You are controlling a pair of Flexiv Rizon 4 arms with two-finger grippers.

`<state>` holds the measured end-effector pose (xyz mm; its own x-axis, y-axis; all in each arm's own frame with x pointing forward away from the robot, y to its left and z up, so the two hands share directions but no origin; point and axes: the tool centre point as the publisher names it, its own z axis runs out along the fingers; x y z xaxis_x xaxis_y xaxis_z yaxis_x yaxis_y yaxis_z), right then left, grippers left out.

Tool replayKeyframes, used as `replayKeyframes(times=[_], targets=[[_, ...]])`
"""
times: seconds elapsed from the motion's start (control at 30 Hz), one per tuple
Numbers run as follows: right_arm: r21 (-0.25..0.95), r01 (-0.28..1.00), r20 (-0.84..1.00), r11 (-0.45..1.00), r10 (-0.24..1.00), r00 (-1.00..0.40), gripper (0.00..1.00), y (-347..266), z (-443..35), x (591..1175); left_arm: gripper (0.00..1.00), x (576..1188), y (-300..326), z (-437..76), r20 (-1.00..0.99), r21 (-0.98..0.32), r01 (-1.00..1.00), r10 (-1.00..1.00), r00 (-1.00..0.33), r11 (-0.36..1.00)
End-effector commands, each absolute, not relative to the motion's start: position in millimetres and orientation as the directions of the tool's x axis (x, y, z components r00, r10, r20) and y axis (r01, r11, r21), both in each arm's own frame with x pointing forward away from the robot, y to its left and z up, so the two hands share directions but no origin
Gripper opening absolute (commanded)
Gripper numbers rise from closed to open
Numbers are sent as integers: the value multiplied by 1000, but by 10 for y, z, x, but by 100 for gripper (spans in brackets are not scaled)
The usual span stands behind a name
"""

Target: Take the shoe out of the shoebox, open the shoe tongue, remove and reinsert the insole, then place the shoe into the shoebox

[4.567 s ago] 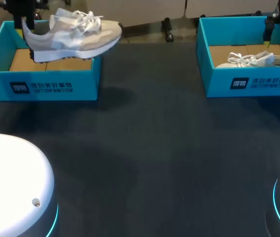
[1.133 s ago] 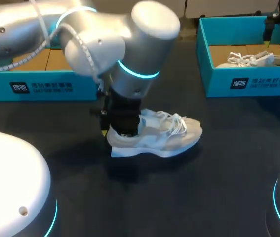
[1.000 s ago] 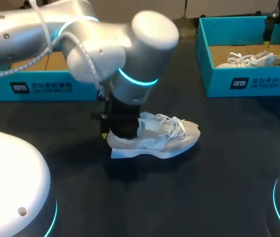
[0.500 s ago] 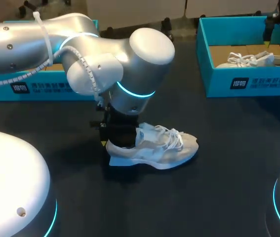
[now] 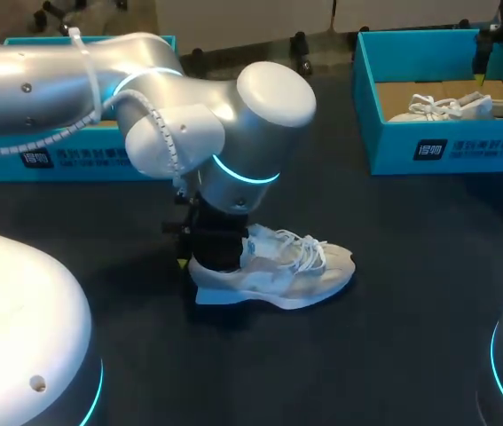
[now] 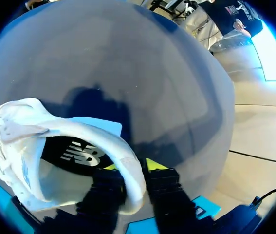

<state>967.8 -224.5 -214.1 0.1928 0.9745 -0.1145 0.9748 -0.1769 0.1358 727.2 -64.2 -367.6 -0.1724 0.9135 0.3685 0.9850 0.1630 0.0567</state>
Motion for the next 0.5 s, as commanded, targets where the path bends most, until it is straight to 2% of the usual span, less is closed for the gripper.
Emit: replayKeyframes(times=[0.03,0.23,0.5], targets=[[138,974,-114,-177,974,193,100,-2246,-2140,9667,100,7269,-651,-3684,375,56,985,911,-173,164],[138,974,-114,-177,974,193,100,-2246,-2140,9667,100,7247,-640,-3446,340,41,984,923,-179,175],[138,974,-114,-177,974,193,100,-2246,-2140,9667,100,7295,-691,-3118,263,-16,966,934,-243,257]])
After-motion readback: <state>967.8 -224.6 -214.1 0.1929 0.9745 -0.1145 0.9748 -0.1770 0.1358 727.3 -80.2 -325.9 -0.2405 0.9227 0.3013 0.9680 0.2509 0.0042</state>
